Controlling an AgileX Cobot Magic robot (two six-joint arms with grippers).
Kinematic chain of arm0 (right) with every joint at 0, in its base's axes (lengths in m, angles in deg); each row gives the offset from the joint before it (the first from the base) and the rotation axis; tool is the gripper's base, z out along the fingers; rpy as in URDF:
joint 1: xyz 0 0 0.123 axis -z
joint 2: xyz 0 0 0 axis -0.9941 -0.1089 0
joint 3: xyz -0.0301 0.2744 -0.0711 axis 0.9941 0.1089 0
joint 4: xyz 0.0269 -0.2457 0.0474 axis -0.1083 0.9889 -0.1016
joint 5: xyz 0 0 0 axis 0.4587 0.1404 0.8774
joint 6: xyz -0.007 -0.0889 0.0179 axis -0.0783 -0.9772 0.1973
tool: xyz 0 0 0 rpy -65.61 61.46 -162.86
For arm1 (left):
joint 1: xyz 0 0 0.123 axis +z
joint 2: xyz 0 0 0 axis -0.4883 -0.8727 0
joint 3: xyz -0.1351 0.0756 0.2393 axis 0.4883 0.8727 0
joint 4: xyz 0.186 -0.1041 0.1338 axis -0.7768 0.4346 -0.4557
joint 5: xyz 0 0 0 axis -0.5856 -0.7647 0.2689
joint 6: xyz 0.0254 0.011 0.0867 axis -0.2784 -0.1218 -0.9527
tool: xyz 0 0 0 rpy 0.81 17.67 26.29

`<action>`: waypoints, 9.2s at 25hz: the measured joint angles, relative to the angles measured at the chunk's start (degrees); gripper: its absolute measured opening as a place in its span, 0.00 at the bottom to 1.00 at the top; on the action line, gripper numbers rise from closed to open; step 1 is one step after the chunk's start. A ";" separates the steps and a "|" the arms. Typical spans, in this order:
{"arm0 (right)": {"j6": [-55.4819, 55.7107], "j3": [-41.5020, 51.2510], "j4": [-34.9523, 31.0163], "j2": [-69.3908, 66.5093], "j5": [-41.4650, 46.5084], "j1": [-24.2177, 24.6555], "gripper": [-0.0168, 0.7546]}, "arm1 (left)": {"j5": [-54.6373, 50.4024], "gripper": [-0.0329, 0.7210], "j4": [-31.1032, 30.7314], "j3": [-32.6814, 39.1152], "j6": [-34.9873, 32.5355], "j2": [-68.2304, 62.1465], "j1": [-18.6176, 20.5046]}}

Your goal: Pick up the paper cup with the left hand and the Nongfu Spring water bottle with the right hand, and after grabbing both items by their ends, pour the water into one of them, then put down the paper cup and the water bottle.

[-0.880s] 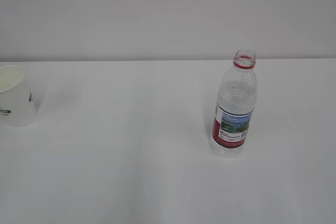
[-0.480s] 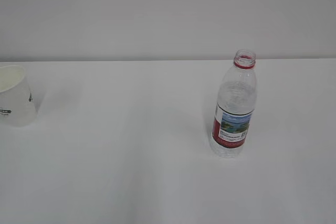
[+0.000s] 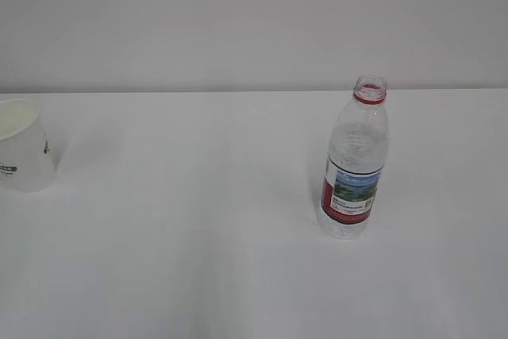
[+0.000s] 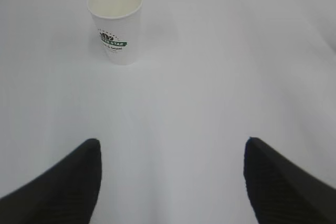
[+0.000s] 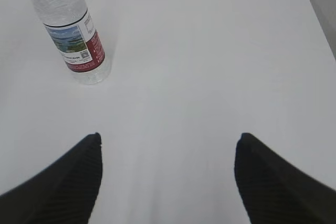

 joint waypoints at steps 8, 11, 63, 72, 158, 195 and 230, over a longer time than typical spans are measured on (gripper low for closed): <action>0.00 0.00 0.00 0.00 0.00 0.00 0.79 | 0.00 0.83 0.00 0.00 0.00 0.00 0.00; 0.00 0.00 0.00 0.00 0.00 0.00 0.79 | 0.00 0.83 0.00 0.00 0.00 0.00 0.00; -1.02 -0.80 3.61 0.00 -25.67 0.00 0.79 | 27.23 0.80 -5.78 -1.21 -0.10 -2.37 0.00; -1.02 0.23 4.87 -3.45 -31.51 0.00 0.79 | 36.63 0.80 -6.26 -1.21 -0.10 -10.73 0.00; -15.89 0.61 -3.52 -74.67 -109.28 0.00 0.79 | 93.18 0.80 -8.47 -1.21 -0.98 -70.09 13.94; -13.96 17.22 -0.45 -84.42 -129.79 0.00 0.78 | 126.82 0.80 -8.37 28.12 0.19 -75.65 13.94; -9.39 27.48 17.47 -88.33 -131.41 0.00 0.78 | 124.08 0.73 -21.59 29.89 6.47 -75.88 13.94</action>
